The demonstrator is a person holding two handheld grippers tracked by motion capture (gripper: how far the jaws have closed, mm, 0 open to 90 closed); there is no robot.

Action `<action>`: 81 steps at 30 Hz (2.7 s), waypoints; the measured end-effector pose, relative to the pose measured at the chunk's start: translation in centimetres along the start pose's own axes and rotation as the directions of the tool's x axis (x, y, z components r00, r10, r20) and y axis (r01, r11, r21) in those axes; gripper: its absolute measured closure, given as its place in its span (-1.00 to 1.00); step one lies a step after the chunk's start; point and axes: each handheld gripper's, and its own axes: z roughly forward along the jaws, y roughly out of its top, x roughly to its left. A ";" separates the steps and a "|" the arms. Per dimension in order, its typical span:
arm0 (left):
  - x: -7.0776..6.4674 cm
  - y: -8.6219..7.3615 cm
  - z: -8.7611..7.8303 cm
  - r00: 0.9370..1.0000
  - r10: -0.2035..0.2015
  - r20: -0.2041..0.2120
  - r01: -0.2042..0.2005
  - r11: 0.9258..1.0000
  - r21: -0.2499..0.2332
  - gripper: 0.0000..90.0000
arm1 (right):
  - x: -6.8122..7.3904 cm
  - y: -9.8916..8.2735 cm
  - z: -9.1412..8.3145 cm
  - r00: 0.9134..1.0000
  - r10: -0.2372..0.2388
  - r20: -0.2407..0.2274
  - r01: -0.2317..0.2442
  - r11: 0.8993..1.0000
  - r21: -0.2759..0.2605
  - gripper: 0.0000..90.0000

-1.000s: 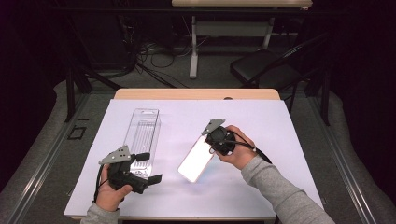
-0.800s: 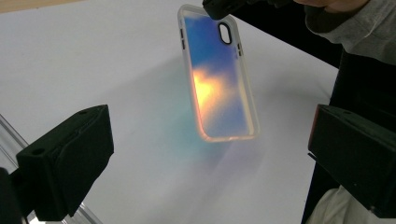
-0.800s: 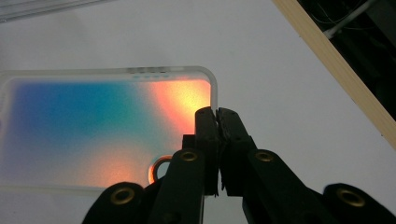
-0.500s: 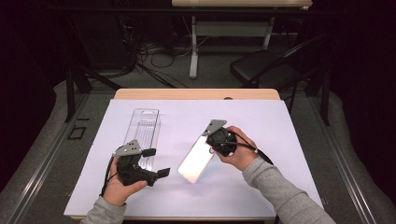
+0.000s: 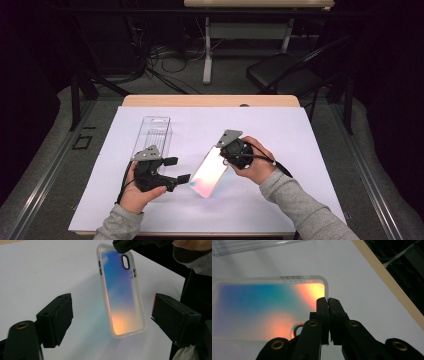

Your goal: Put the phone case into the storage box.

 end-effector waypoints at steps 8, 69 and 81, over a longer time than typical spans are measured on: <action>0.4 0.5 1.0 1.000 0.002 0.000 -0.002 1.000 0.004 -0.49 | 0.2 0.1 -0.2 1.000 -0.014 -0.003 0.014 1.000 -0.012 0.95; 0.6 0.3 3.8 0.997 -0.067 0.046 0.065 0.997 0.044 0.03 | 2.1 -0.4 -0.9 0.994 -0.096 0.050 0.100 0.990 -0.102 0.95; 0.6 0.0 4.3 0.990 -0.113 0.089 0.109 0.992 0.059 0.10 | 2.3 -0.4 -1.1 0.993 -0.106 0.056 0.112 0.987 -0.116 0.95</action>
